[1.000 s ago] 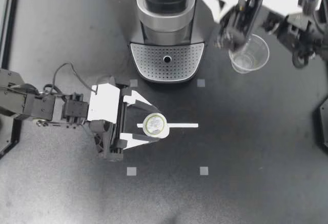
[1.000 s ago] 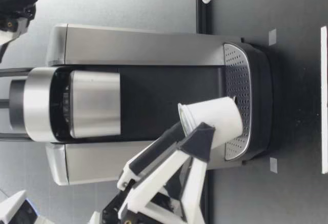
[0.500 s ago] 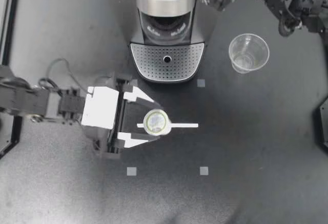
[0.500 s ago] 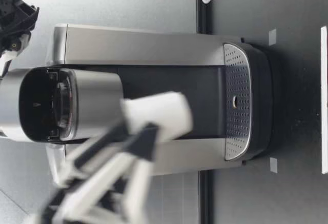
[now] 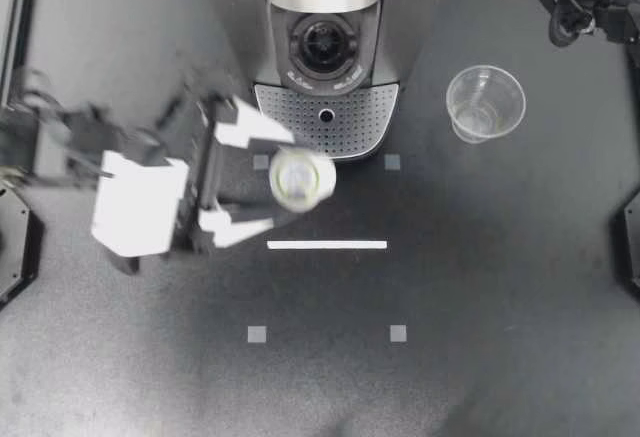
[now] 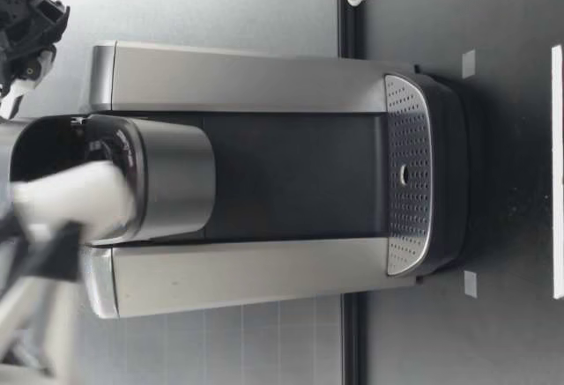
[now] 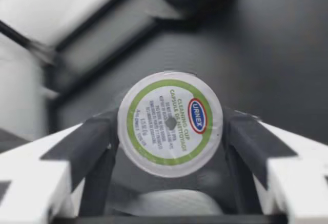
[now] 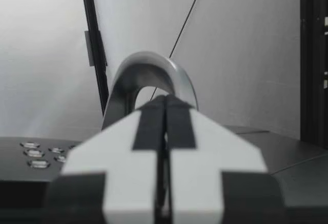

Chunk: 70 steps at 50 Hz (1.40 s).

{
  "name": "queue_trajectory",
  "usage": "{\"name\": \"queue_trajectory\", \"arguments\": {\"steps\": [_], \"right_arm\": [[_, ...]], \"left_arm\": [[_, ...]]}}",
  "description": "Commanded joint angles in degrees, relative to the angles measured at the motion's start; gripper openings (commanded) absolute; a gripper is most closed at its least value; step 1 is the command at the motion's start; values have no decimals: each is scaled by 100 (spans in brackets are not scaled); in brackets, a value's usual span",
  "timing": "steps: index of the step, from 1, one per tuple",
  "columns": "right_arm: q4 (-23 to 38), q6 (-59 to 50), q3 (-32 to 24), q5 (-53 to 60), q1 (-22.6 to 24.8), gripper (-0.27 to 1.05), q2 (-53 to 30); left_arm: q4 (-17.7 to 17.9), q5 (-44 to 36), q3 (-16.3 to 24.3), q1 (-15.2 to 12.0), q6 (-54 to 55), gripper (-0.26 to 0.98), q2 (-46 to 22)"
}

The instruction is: Place the coffee capsule inside the capsule container, then place the cup onto the center of the cup tray, then push the 'Hot Water' and 'Travel Mug' buttons.

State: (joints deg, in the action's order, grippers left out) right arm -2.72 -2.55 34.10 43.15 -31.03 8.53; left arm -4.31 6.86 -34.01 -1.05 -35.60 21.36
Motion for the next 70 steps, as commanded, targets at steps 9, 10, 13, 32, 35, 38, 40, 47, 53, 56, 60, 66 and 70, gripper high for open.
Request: {"name": "queue_trajectory", "arguments": {"steps": [9,10,13,32,35,38,40,47,53,56,60,66,70], "right_arm": [[-18,-53,-88,44,-193,9,220],[-26,-53,-88,44,-193,9,229],[-18,-62,-70,35,-185,9,246],[-18,-62,-35,44,-185,9,334],[-18,-62,-26,35,-185,9,334],[-18,-62,0,44,-185,8,343],[-18,-62,18,44,-193,8,352],[-9,-62,123,97,-193,9,439],[-18,-53,185,185,-193,8,492],[-18,-44,220,211,-185,9,510],[-18,-35,281,237,-193,9,527],[-18,-26,343,290,-193,9,554],[-18,-26,360,316,-193,9,563]], "left_arm": [[-896,-18,510,-325,-352,51,501],[-1037,-9,519,-387,-360,51,510],[-1292,44,519,-483,-360,51,501],[-1854,949,861,-589,-352,51,97],[-1854,1072,967,-589,-343,51,26],[-1854,1230,1072,-589,-325,51,-35],[-1854,1424,1187,-589,-299,51,-88],[-1854,2013,1485,-589,-158,51,-308],[-1854,2153,1644,-589,-70,51,-466],[-1863,2153,1670,-580,-70,51,-536],[-1854,2153,1696,-580,-70,51,-598],[-1863,2171,1731,-589,-70,51,-659],[-1872,2215,1740,-580,-70,51,-677]]}}
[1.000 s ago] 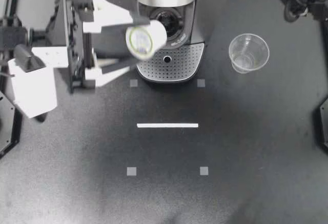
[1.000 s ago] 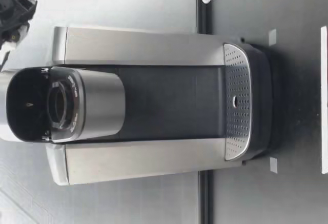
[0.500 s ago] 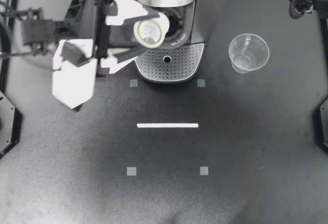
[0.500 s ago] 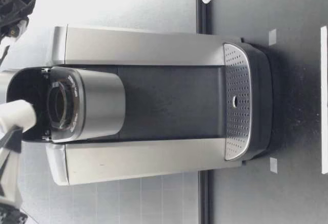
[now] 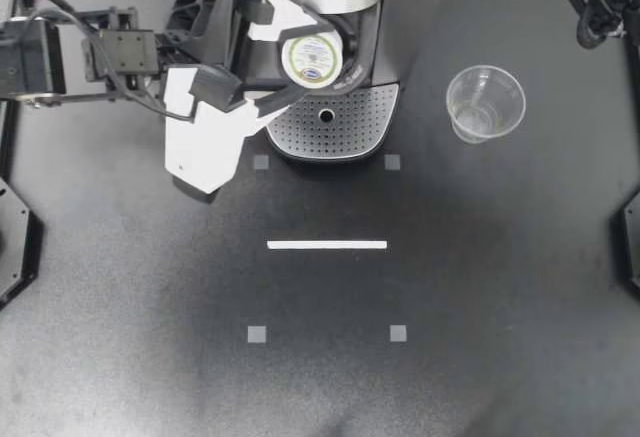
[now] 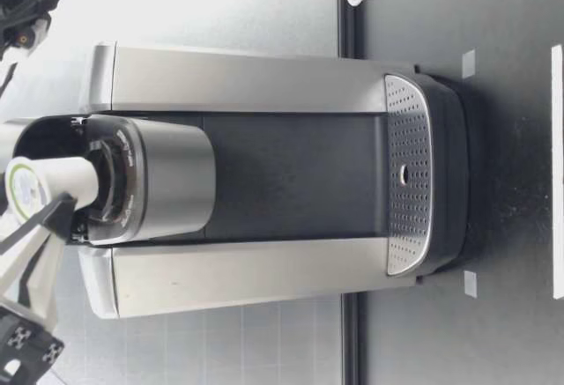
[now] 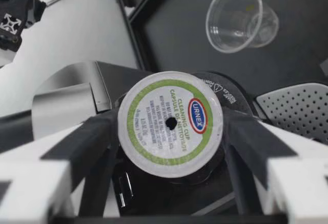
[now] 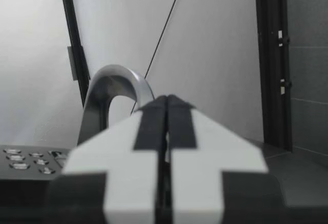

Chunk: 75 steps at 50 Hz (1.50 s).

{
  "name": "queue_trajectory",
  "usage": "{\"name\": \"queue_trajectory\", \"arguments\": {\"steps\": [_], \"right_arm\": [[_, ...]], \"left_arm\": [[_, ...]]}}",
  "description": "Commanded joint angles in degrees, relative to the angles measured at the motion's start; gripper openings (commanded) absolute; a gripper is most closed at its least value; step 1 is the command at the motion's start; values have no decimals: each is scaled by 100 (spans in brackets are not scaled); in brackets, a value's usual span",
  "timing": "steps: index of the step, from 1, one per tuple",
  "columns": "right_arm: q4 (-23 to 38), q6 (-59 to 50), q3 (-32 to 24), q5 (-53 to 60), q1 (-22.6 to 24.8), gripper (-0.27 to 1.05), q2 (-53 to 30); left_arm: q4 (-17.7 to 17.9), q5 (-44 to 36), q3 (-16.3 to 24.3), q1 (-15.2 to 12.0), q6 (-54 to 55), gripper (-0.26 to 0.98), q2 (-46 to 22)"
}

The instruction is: Place the coffee capsule inside the capsule container, then place the cup onto the center of the cup tray, then push the 'Hot Water' and 'Travel Mug' buttons.

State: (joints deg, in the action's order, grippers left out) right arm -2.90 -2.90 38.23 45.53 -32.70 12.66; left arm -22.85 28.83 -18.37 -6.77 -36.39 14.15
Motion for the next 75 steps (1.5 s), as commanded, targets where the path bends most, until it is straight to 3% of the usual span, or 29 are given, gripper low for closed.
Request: {"name": "queue_trajectory", "arguments": {"steps": [1,23,29,37,49,75], "right_arm": [[0,9,-53,79,-26,8,158],[0,0,-18,123,-26,8,158],[0,-9,0,123,-18,9,176],[0,-9,44,123,-26,9,185],[0,-18,53,123,-26,8,176],[149,-308,62,141,-18,9,97]], "left_arm": [[-26,18,176,-9,9,51,35],[-299,185,185,-9,35,52,-114],[-562,176,193,-18,114,55,-105],[-1125,149,185,-9,642,69,-97],[-1916,220,149,185,1274,69,-88],[-2030,501,105,431,1485,76,-123]]}}
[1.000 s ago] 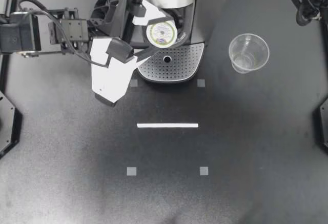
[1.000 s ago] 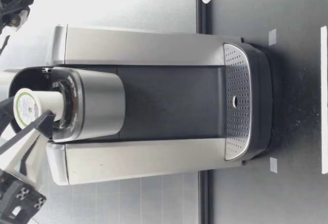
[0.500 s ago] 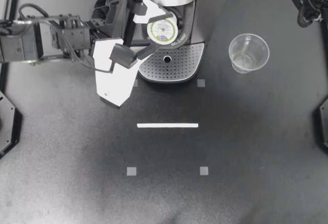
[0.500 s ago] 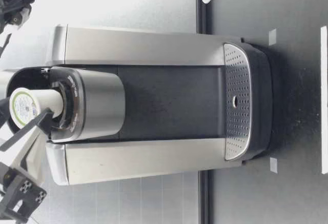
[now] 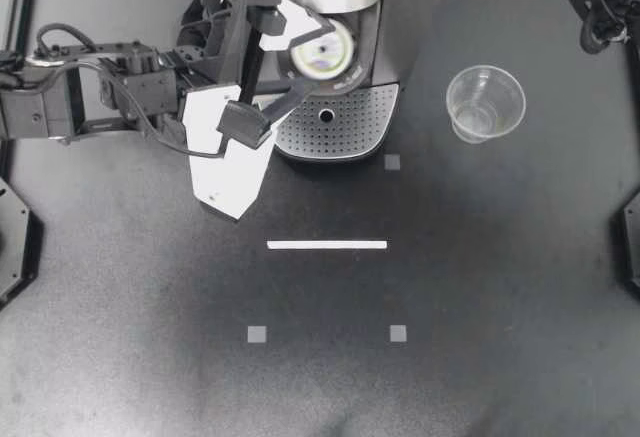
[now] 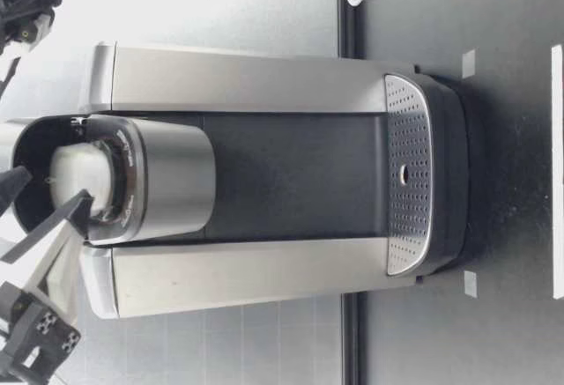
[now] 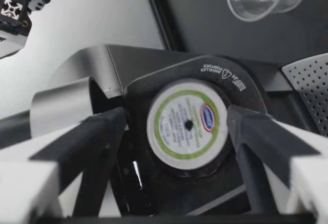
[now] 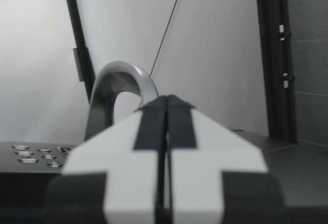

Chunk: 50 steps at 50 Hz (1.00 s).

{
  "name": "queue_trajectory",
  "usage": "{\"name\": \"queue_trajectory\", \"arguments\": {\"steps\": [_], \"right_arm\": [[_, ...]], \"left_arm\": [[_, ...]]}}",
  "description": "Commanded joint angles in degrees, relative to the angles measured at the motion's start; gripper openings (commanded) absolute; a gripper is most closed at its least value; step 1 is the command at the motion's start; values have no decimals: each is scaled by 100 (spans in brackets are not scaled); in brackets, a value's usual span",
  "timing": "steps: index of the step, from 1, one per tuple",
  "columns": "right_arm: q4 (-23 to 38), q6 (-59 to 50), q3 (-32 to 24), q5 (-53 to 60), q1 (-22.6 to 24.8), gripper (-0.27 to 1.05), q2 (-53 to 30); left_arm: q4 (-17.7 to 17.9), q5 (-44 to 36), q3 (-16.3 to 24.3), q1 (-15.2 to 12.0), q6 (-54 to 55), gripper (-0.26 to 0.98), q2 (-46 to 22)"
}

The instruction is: Place the coffee capsule inside the capsule container, then place the cup onto the center of the cup tray, then push the 'Hot Water' and 'Travel Mug' buttons.

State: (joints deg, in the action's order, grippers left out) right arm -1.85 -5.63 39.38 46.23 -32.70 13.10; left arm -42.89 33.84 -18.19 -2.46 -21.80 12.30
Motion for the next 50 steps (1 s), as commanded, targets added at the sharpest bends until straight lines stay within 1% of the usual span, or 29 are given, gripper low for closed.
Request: {"name": "queue_trajectory", "arguments": {"steps": [1,10,16,19,21,27,34,38,42,46,50], "right_arm": [[53,-62,-53,70,-18,8,44],[176,-193,0,193,-18,9,44],[176,-211,70,255,-18,8,70],[158,-220,88,255,-18,8,88],[149,-211,88,246,-26,8,105],[-53,-202,18,53,-62,8,176],[-114,-193,-220,-659,-220,8,264],[-114,-176,-501,-1415,-334,8,299],[-88,-149,-791,-2101,-413,8,299],[-53,-141,-1072,-2584,-457,8,264],[44,-141,-1283,-2821,-466,8,202]], "left_arm": [[-18,9,79,0,26,76,70],[-18,-26,88,62,70,76,114],[-18,-141,18,237,123,76,220],[-18,-264,-97,334,272,76,325],[-9,-413,-229,404,501,76,431],[-18,-914,-721,439,1310,76,694],[-9,-1635,-1354,431,2329,76,1063],[-9,-2065,-1758,439,3006,76,1283],[0,-2355,-2057,431,3639,76,1433],[-9,-2566,-2303,431,4236,76,1538],[0,-2716,-2549,431,4808,75,1600]]}}
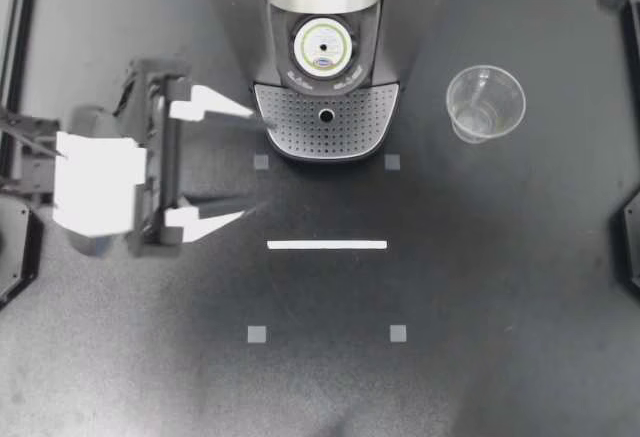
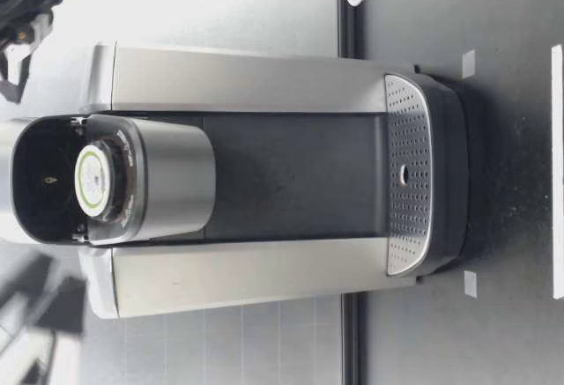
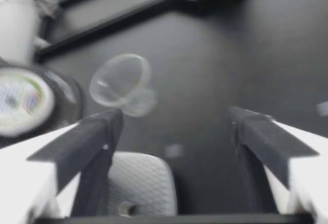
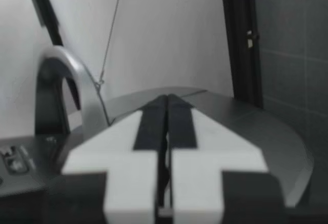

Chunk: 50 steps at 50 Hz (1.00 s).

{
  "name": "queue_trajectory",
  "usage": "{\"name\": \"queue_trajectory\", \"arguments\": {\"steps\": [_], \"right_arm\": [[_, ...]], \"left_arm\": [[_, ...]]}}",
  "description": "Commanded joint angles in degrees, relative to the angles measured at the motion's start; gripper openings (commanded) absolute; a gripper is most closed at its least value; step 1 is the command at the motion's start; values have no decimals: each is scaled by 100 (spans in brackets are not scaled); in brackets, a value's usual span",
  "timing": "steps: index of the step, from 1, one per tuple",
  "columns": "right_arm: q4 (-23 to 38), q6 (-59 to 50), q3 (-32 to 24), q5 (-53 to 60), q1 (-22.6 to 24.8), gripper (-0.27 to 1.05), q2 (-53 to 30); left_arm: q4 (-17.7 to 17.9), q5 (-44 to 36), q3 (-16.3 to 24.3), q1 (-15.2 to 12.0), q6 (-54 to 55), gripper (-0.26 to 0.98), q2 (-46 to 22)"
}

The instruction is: Place the coffee capsule inside the capsule container, then place the cup onto the center of the cup tray, then push the 'Hot Water' and 'Travel Mug' buttons.

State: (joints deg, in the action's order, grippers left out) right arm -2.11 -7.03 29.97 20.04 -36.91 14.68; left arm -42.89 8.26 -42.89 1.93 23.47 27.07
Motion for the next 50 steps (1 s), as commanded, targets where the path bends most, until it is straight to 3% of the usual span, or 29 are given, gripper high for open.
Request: {"name": "queue_trajectory", "arguments": {"steps": [1,16,28,50], "right_arm": [[88,-9,-396,-237,-44,8,18],[88,-62,-633,-316,18,8,-272],[88,-53,-633,-272,299,8,-334],[88,-62,-316,-35,756,8,-123]], "left_arm": [[0,-193,-132,-18,396,75,123],[26,-914,-826,-9,1582,72,281],[105,-1248,-1213,-9,1890,70,571],[272,-1521,-1433,-9,1890,70,642]]}}
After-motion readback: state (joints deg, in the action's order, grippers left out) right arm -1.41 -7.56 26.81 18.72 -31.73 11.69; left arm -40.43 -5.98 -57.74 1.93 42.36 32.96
